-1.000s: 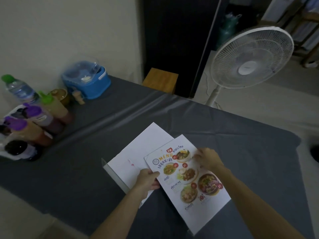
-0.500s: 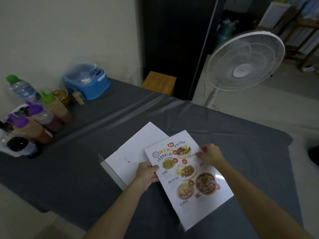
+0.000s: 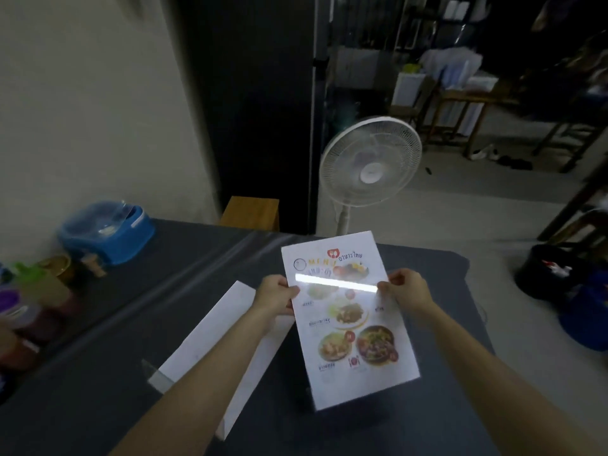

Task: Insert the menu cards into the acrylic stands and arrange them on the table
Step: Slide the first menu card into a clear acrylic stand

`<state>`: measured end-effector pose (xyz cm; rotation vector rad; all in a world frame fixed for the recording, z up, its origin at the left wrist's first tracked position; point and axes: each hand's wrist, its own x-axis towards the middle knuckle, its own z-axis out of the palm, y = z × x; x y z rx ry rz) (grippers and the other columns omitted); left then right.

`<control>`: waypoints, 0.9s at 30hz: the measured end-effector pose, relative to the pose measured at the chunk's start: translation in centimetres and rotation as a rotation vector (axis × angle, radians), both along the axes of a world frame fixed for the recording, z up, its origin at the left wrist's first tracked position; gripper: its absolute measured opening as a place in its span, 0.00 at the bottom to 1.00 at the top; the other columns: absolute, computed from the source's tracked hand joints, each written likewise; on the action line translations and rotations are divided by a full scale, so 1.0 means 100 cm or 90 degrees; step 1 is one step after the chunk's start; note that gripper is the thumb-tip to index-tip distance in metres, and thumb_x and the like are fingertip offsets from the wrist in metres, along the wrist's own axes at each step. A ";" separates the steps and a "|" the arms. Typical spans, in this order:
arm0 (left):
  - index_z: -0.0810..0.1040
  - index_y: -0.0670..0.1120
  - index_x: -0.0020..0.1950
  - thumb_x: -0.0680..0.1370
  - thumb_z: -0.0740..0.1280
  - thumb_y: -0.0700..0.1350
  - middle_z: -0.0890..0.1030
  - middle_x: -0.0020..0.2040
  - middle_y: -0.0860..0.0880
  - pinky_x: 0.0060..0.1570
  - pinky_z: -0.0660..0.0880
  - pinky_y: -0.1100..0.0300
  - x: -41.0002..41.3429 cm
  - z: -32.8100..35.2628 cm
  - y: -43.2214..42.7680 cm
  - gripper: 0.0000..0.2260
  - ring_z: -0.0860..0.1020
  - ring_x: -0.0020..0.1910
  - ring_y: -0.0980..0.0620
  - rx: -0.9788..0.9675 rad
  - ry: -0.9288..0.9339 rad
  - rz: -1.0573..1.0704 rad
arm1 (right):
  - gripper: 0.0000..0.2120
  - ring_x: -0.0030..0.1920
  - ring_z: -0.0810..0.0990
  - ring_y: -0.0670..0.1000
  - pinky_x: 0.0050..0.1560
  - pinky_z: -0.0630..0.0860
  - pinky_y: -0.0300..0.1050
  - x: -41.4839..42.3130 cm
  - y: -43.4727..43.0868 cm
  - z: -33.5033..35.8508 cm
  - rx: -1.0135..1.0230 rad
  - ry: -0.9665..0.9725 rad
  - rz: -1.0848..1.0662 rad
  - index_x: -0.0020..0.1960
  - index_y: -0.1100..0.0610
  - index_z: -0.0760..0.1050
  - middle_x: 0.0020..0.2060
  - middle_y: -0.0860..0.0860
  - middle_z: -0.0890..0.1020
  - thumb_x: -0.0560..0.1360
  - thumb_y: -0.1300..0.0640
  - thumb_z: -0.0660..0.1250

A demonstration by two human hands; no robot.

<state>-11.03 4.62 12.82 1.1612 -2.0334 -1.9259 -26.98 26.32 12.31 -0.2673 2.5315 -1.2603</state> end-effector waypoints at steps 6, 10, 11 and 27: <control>0.73 0.43 0.43 0.78 0.66 0.38 0.84 0.49 0.41 0.46 0.83 0.43 -0.035 0.031 0.013 0.04 0.84 0.48 0.43 -0.159 0.057 -0.094 | 0.10 0.40 0.77 0.51 0.34 0.71 0.40 -0.002 0.035 0.014 -0.112 0.032 -0.067 0.45 0.58 0.72 0.42 0.52 0.78 0.71 0.59 0.73; 0.75 0.41 0.45 0.76 0.68 0.42 0.84 0.46 0.41 0.42 0.83 0.42 -0.048 0.028 0.020 0.05 0.84 0.43 0.44 -0.238 0.097 -0.103 | 0.09 0.43 0.78 0.53 0.42 0.76 0.48 0.000 0.053 0.013 -0.161 0.057 -0.099 0.44 0.59 0.72 0.40 0.51 0.78 0.71 0.60 0.73; 0.75 0.41 0.45 0.76 0.68 0.42 0.84 0.45 0.41 0.42 0.83 0.43 -0.050 0.027 0.024 0.05 0.84 0.42 0.45 -0.257 0.104 -0.106 | 0.09 0.43 0.78 0.54 0.43 0.77 0.49 0.000 0.056 0.012 -0.167 0.059 -0.107 0.45 0.59 0.72 0.41 0.51 0.78 0.71 0.60 0.72; 0.76 0.39 0.47 0.78 0.67 0.42 0.83 0.47 0.44 0.43 0.79 0.55 -0.042 -0.003 0.032 0.05 0.81 0.46 0.48 -0.332 0.130 -0.104 | 0.09 0.46 0.78 0.54 0.45 0.76 0.48 0.008 0.056 -0.016 -0.184 0.030 -0.133 0.42 0.59 0.70 0.44 0.54 0.79 0.72 0.61 0.72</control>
